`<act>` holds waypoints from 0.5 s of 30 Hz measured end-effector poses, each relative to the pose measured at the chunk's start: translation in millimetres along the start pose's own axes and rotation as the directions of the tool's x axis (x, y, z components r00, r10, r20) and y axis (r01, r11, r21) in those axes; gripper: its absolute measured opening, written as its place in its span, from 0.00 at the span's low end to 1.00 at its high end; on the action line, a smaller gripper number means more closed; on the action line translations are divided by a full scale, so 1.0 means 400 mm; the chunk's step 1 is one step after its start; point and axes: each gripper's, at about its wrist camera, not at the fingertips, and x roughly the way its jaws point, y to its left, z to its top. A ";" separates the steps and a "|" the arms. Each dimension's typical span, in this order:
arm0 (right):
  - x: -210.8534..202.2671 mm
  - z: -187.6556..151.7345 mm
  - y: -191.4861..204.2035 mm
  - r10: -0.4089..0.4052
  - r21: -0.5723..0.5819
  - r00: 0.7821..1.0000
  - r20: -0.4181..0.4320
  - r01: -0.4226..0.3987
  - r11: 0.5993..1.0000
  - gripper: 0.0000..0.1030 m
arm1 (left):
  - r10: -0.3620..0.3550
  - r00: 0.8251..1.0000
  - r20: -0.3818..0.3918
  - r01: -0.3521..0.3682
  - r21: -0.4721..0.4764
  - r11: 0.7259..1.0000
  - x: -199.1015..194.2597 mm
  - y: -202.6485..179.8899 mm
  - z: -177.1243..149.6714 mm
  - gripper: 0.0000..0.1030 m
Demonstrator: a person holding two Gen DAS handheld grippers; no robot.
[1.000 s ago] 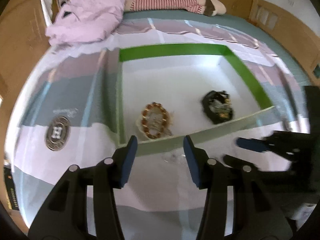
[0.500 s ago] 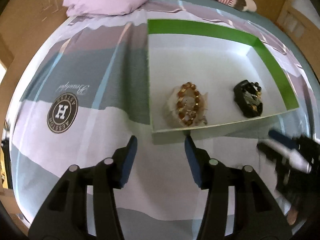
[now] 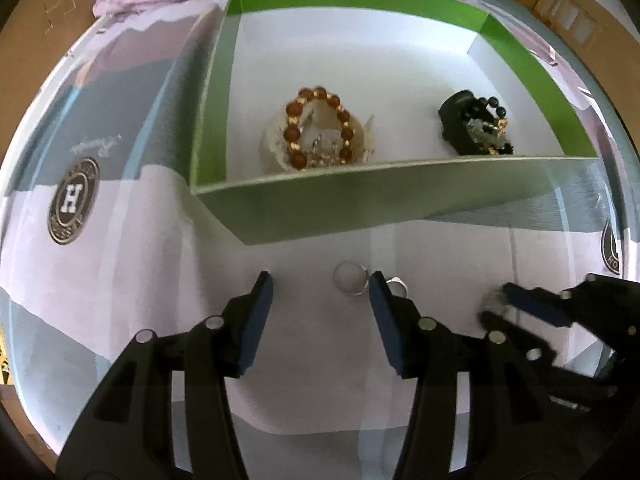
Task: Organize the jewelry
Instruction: 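Move the left tool to the plain silver rings while the right tool reaches the silver bangle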
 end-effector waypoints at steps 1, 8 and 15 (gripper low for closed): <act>-0.004 -0.005 -0.014 -0.002 0.013 1.000 -0.010 0.002 1.000 0.21 | 0.000 1.000 0.001 0.000 0.003 1.000 0.003 -0.004 0.001 0.50; -0.034 -0.025 -0.101 0.014 0.109 1.000 -0.022 -0.012 0.994 0.22 | -0.158 0.987 -0.040 0.161 0.080 0.984 -0.009 -0.059 -0.024 0.50; -0.080 -0.031 -0.174 -0.012 0.217 0.999 0.037 0.003 0.976 0.23 | -0.140 0.990 0.013 0.140 -0.025 0.990 -0.042 0.002 -0.015 0.50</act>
